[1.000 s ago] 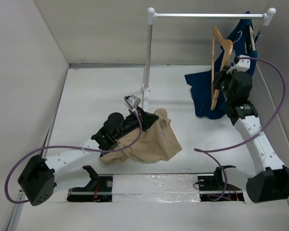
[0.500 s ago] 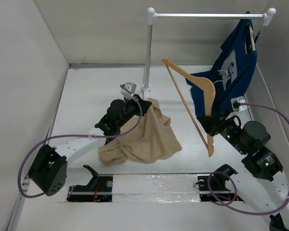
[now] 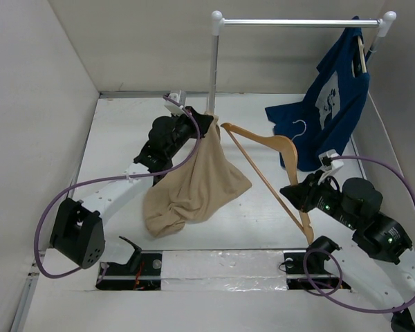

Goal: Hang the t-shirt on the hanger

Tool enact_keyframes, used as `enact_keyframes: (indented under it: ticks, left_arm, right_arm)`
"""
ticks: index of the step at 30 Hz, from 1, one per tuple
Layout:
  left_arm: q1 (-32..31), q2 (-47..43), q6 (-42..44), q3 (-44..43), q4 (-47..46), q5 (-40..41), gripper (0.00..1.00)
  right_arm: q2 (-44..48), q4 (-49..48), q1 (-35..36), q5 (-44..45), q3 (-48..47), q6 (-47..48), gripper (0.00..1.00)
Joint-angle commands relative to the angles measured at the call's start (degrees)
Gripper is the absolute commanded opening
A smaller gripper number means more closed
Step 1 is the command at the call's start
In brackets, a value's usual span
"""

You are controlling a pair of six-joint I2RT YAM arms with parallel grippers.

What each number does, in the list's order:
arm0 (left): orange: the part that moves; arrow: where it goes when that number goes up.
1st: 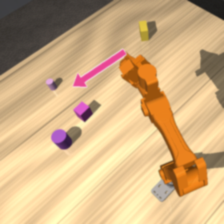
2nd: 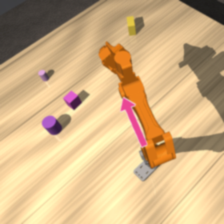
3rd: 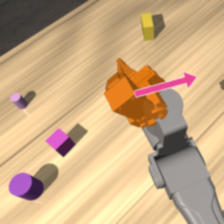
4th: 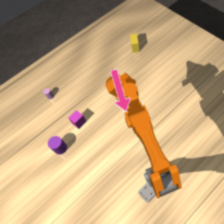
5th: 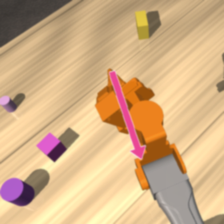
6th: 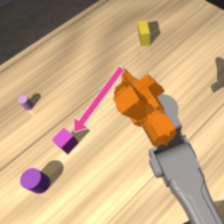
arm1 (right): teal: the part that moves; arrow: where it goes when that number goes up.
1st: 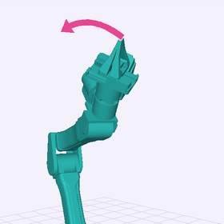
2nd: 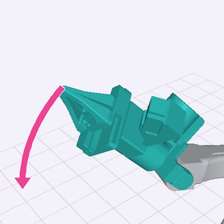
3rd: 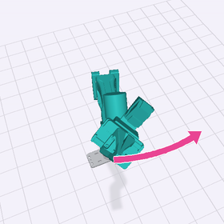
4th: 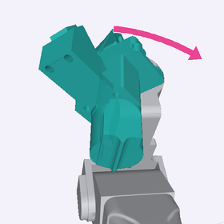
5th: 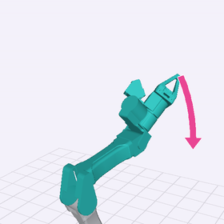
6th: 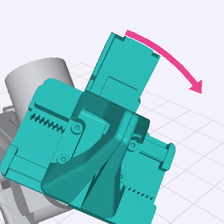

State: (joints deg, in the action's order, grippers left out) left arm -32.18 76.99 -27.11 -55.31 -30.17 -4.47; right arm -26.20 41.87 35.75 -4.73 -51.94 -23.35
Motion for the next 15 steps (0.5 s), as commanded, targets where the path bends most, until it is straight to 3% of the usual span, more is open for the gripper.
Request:
enact_keyframes:
  ticks: [1,15]
  left_arm:
    - [-0.2,0.3,-1.0,-3.4,-2.3,-2.5,0.00]
    - [-2.4,-5.0,0.7,-1.0,-1.4,-1.4,0.00]
  right_arm:
    - [1.0,-2.7,0.5,-2.6,-1.6,0.9,0.00]
    - [-4.0,-11.0,0.5,-10.6,-0.7,0.9,0.00]
